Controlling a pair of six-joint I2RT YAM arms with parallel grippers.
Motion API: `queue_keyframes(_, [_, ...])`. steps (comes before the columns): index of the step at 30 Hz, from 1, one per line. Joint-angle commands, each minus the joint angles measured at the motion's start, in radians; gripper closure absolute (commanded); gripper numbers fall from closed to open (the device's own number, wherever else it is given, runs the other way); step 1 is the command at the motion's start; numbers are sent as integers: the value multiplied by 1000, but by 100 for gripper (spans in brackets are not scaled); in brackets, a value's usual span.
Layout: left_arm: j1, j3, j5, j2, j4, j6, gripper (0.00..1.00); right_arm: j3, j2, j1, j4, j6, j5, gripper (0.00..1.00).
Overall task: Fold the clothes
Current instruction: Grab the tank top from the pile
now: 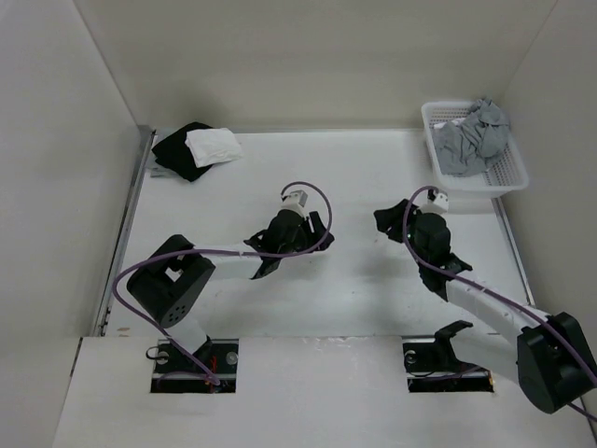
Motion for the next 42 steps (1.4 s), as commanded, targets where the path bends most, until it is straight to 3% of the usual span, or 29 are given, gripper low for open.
queue_keyframes(1, [-51, -20, 81, -57, 102, 14, 45, 155, 32, -48, -19, -42, 65, 50])
queue_keyframes(3, [-65, -27, 105, -60, 118, 15, 46, 205, 59, -84, -28, -59, 65, 59])
queue_keyframes(6, [-88, -52, 116, -55, 171, 20, 49, 325, 147, -173, -76, -79, 58, 87])
queue_keyframes(8, [-99, -75, 122, -58, 216, 34, 54, 423, 244, -238, -100, -96, 70, 96])
queue_keyframes(11, [-96, -100, 127, -78, 240, 46, 67, 550, 376, -321, -143, -113, 88, 99])
queue_keyframes(12, [-93, -109, 121, -86, 249, 52, 77, 616, 441, -358, -177, -120, 105, 99])
queue_keyframes(15, [-81, -116, 118, -83, 253, 49, 90, 794, 608, -441, -243, -162, 169, 94])
queue_keyframes(18, [-73, -121, 118, -81, 260, 52, 90, 958, 775, -504, -277, -201, 217, 88])
queue_keyframes(23, [-48, -132, 125, -54, 302, 45, 74, 1235, 1022, -592, -372, -206, 249, 59])
queue_keyframes(27, [-30, -132, 130, -43, 325, 41, 66, 1409, 1162, -653, -427, -205, 278, 46])
queue_keyframes(35, [4, -144, 150, -32, 360, 9, 64, 1601, 1316, -696, -504, -197, 303, 49])
queue_keyframes(36, [5, -144, 150, -29, 365, 8, 64, 1617, 1326, -698, -505, -197, 300, 50])
queue_keyframes(37, [10, -146, 152, -26, 368, 5, 64, 1640, 1340, -698, -514, -200, 292, 69])
queue_keyframes(39, [16, -149, 155, -28, 368, 3, 64, 1631, 1328, -698, -507, -192, 288, 87])
queue_keyframes(42, [22, -149, 155, -28, 372, 2, 64, 1567, 1261, -696, -464, -185, 256, 100])
